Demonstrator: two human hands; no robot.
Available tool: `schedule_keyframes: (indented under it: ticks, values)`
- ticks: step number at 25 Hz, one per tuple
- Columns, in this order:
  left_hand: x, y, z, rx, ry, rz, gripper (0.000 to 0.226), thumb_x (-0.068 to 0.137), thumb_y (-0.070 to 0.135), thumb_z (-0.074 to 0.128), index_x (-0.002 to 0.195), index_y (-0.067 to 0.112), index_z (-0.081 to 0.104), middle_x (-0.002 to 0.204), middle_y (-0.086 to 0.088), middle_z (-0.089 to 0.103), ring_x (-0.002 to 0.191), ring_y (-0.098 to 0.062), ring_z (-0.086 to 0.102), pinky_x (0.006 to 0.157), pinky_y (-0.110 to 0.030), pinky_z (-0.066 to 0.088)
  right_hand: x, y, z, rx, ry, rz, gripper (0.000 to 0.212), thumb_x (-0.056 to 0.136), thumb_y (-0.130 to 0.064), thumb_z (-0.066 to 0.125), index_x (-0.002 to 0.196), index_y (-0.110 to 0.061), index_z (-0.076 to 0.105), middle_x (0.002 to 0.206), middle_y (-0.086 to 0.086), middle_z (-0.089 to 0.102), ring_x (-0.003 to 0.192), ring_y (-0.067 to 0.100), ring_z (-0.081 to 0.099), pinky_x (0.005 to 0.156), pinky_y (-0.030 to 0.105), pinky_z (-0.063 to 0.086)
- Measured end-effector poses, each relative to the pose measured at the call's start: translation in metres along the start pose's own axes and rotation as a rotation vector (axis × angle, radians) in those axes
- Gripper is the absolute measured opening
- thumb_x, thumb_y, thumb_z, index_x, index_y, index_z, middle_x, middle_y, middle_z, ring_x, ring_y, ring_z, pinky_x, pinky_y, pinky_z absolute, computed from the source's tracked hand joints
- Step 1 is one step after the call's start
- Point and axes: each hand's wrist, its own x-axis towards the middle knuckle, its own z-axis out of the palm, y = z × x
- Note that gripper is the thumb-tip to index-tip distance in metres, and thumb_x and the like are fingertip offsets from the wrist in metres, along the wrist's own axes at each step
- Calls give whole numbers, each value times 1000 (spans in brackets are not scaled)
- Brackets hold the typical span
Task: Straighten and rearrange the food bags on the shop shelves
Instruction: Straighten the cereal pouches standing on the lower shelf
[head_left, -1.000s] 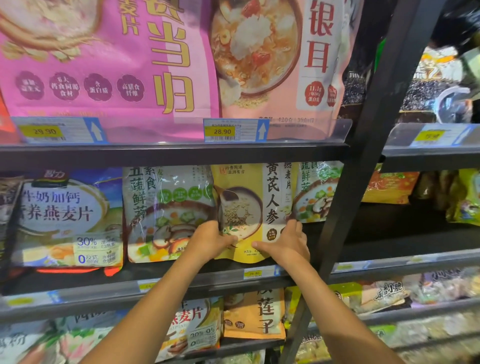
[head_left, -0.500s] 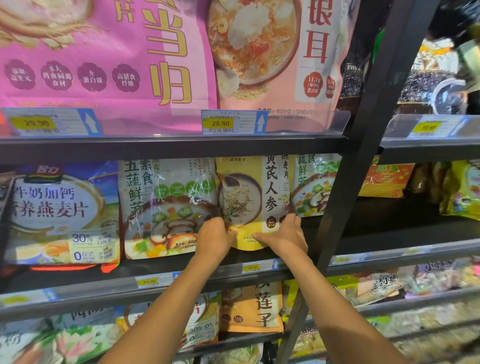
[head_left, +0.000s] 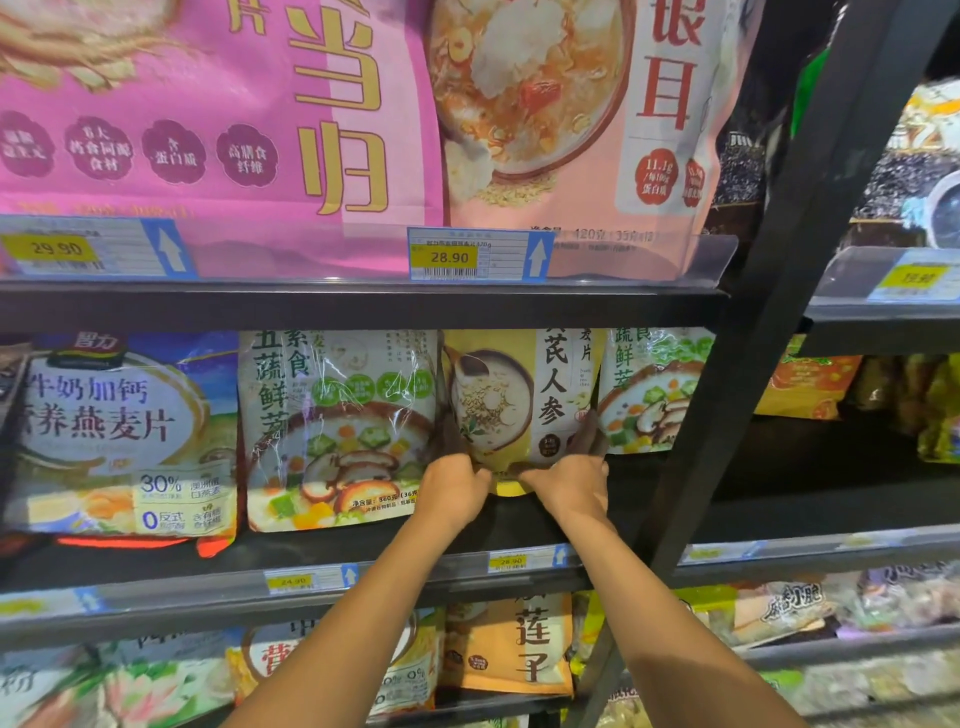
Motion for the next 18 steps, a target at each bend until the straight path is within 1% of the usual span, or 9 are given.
schedule_keyframes:
  ticks: [2,4,7,10,12,14,15,16,18]
  values:
    - [6,0,2,-11,-9,-20,43,104,32,52,125,-4,64,119,-22,68,116,-39,62,92,-38,50,2,-2,1,0,31,-71,123,66,-57,87,161,-11,22,157,14,30,137,33,39,106,41,48]
    - [8,-2,3,-31,-5,-40,50,103,31,53,133,-8,57,117,-23,69,114,-39,63,89,-36,49,4,0,1,-12,72,-128,130,67,-55,87,163,-19,7,164,9,19,140,35,35,109,44,47]
    - [7,-1,1,-47,-35,-50,47,103,31,53,129,-7,61,118,-24,69,115,-39,63,90,-35,49,1,2,-1,-63,109,-150,135,66,-56,87,163,-22,0,165,9,20,144,35,37,114,46,41]
    - [1,5,-3,-101,-51,-46,41,103,32,53,117,-4,66,118,-22,69,114,-38,63,87,-34,48,1,-2,-3,65,83,-179,141,67,-42,92,163,-25,-10,168,9,6,144,36,40,112,44,44]
    - [-4,10,-3,-158,-33,-56,39,103,32,52,110,-3,68,116,-21,69,111,-38,63,84,-35,47,1,-5,-3,102,40,-142,134,70,-35,92,165,-21,-1,168,10,8,139,31,46,110,40,48]
    - [-10,14,-4,-192,-6,-47,35,103,30,50,106,-2,66,114,-22,68,109,-39,63,83,-37,48,-3,-3,-2,72,-12,-102,106,72,-42,88,158,-12,33,161,13,33,126,27,56,103,40,55]
    - [-12,15,-5,-195,-1,-39,32,104,29,50,104,0,64,114,-22,67,108,-39,63,83,-37,48,-6,-2,-2,66,-14,-99,93,74,-43,85,150,-8,45,155,14,42,122,28,58,99,40,56]
    - [-15,15,-5,-195,0,-26,29,104,29,50,103,3,61,114,-21,66,107,-39,63,84,-38,48,-12,-3,-3,81,-6,-104,87,77,-40,84,148,-6,47,153,15,43,122,29,58,99,39,56]
    - [-20,13,-8,-195,-12,7,25,103,31,51,105,7,57,116,-18,63,107,-36,62,88,-40,51,-27,-5,-10,110,-17,-139,91,84,-32,82,156,-9,33,158,14,30,131,33,53,105,38,51]
